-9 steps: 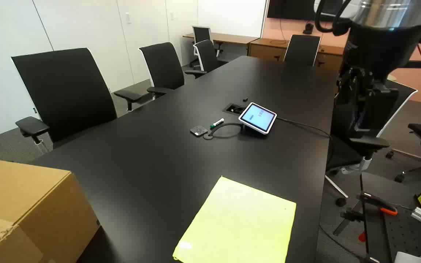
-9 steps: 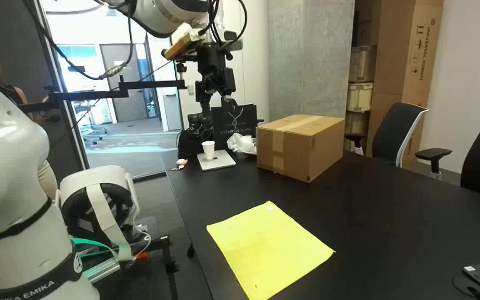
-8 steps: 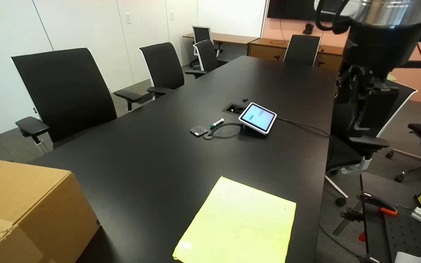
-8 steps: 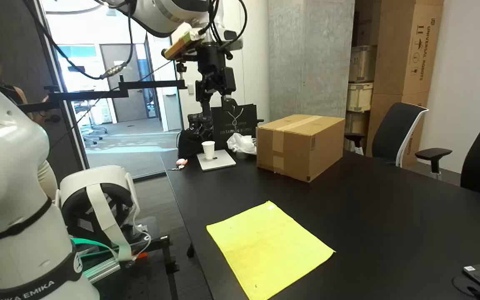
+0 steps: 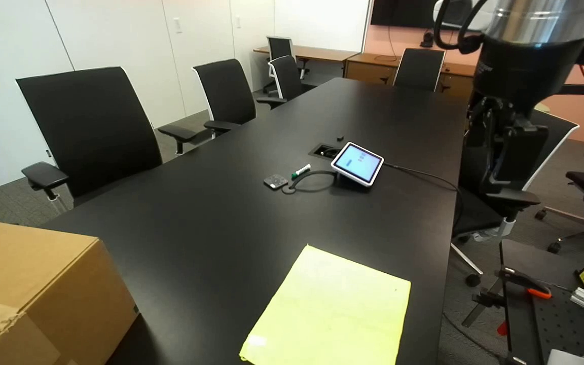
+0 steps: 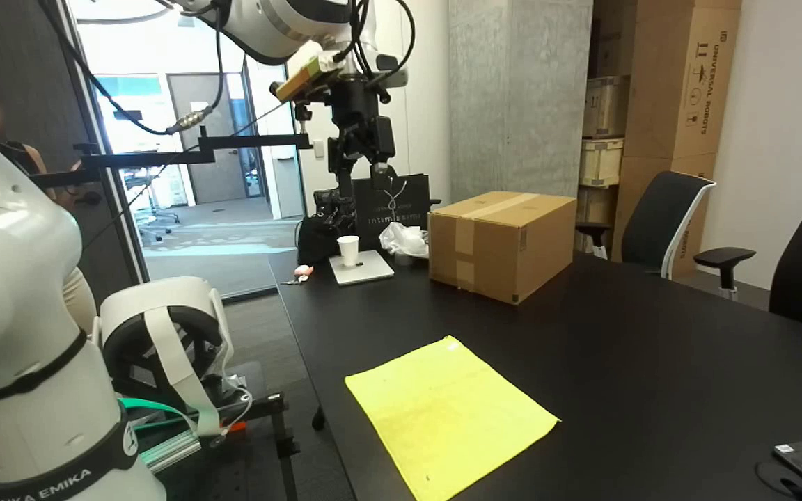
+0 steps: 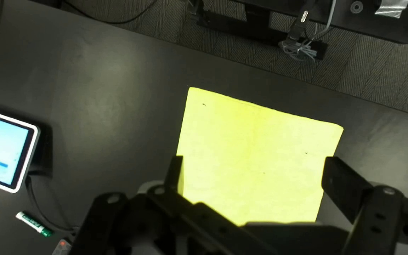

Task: Fold the towel from bottom to top.

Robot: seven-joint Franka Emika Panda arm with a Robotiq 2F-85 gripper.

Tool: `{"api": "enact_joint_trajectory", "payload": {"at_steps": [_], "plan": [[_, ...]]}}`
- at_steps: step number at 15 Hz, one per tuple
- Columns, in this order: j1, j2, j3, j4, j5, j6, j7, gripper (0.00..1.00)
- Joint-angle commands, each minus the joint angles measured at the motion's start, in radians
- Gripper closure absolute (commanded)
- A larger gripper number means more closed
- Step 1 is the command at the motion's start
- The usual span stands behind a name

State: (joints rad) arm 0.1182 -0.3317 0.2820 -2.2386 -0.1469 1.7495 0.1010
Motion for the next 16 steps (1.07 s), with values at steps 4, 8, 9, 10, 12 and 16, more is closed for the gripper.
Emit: {"api": "enact_joint_trajectory", "payload": {"at_steps": [4,8,9,10,12,16], "plan": [[-0.005,0.114,-0.076,-0.155,-0.039,0.222,0.000,0.00],[-0.025,0.262,-0.134,-0.291,-0.053,0.523,-0.034,0.00],[-0.033,0.308,-0.147,-0.316,-0.068,0.589,-0.039,0.00],[-0.038,0.353,-0.159,-0.338,-0.067,0.669,-0.046,0.00],[-0.049,0.448,-0.184,-0.367,-0.108,0.811,-0.023,0.00],[-0.022,0.619,-0.253,-0.361,-0.188,1.014,0.049,0.00]]}}
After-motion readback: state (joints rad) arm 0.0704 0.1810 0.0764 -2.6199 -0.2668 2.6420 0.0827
